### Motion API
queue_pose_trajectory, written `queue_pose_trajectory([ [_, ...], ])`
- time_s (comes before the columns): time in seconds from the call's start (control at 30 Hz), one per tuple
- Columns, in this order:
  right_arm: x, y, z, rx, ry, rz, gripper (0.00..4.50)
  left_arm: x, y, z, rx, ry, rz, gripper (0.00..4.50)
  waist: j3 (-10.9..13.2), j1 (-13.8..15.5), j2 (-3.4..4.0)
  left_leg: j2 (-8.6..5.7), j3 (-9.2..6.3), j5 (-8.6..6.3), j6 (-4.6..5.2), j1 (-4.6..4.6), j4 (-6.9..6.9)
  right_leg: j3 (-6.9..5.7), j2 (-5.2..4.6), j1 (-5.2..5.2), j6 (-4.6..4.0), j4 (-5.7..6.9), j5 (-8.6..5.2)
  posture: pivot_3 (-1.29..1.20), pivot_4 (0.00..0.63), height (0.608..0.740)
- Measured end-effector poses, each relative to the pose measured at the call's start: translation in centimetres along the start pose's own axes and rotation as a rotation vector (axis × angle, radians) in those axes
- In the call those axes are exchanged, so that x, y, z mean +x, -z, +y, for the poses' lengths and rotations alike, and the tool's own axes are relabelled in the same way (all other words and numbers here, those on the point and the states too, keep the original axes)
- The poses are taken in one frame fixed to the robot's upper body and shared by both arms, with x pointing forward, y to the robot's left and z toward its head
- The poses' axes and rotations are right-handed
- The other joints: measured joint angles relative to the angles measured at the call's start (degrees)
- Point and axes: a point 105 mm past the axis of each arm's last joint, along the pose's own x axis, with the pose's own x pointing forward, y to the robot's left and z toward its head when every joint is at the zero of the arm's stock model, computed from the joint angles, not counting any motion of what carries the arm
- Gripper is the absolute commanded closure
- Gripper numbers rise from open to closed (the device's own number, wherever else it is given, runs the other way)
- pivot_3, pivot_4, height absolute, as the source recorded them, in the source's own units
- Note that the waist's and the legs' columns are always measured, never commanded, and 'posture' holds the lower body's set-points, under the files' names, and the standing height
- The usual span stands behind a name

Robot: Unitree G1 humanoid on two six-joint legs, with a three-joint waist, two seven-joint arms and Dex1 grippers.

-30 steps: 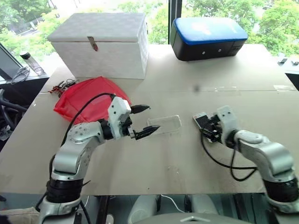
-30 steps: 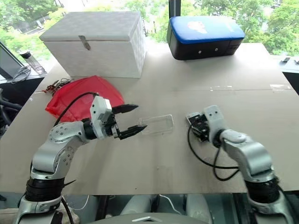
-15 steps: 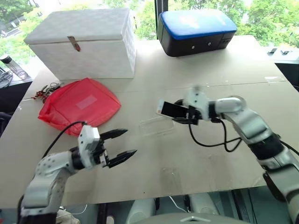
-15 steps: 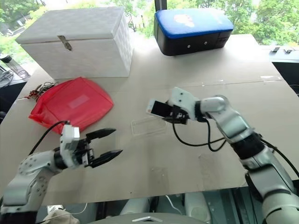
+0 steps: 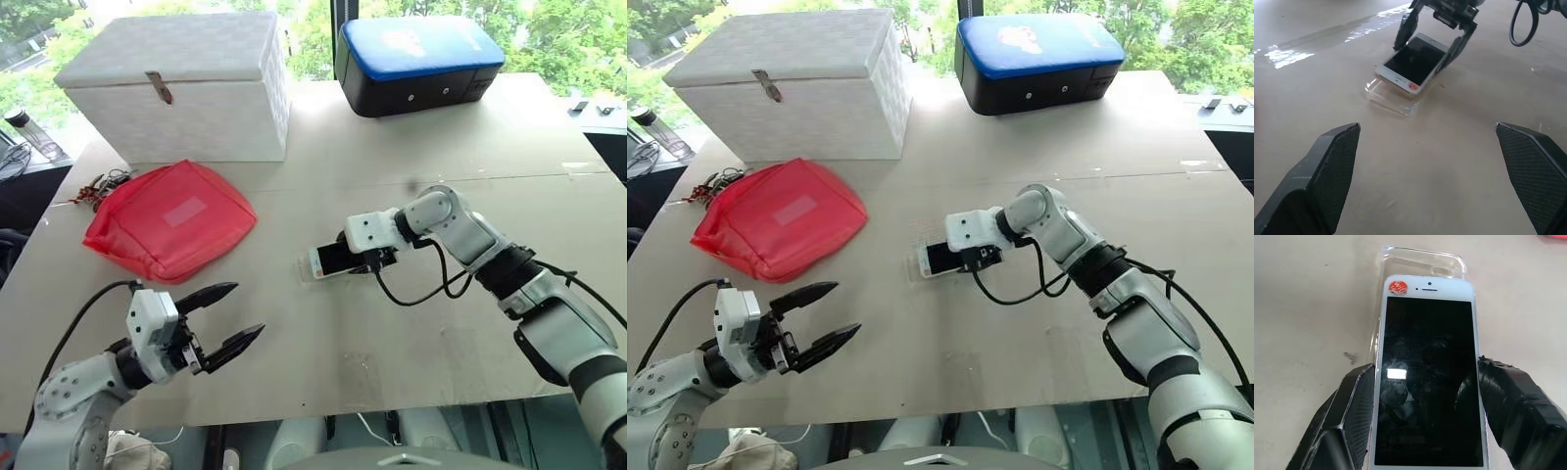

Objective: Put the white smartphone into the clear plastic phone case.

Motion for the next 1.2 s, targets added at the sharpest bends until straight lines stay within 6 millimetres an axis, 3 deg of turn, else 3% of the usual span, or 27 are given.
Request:
queue_pose_trajectory([
  [0.3,0.1,-0.1,0.3,-0.032,-0.087,0.037,1.75,0.4,0.2,0.0,0.005,-0.021,-0.005,0.0,0.0,0.2,0.01,-0.01,-0.02,0.0,0.0,0.01,0.01,-0.04,-0.01,0.01,0.0,0.0,0.0,0.0,0.15,0.74],
  [0.77,0.9,0.0,-0.9,-0.192,-0.192,0.117,1.75,1.3,0.0,0.1,0.03,-0.021,-0.024,0.0,-0.2,0.3,0.07,-0.02,-0.06,0.0,0.0,0.13,0.14,-0.1,-0.01,0.18,-0.01,0.06,0.01,0.0,0.15,0.74],
  [1.2,0.6,0.7,-1.1,-0.038,-0.19,0.119,1.75,2.0,0.5,0.2,0.033,-0.027,-0.024,0.0,-0.3,0.7,0.13,-0.03,-0.13,0.0,0.0,0.16,0.13,-0.15,-0.02,0.21,-0.02,0.06,0.01,0.0,0.15,0.74],
])
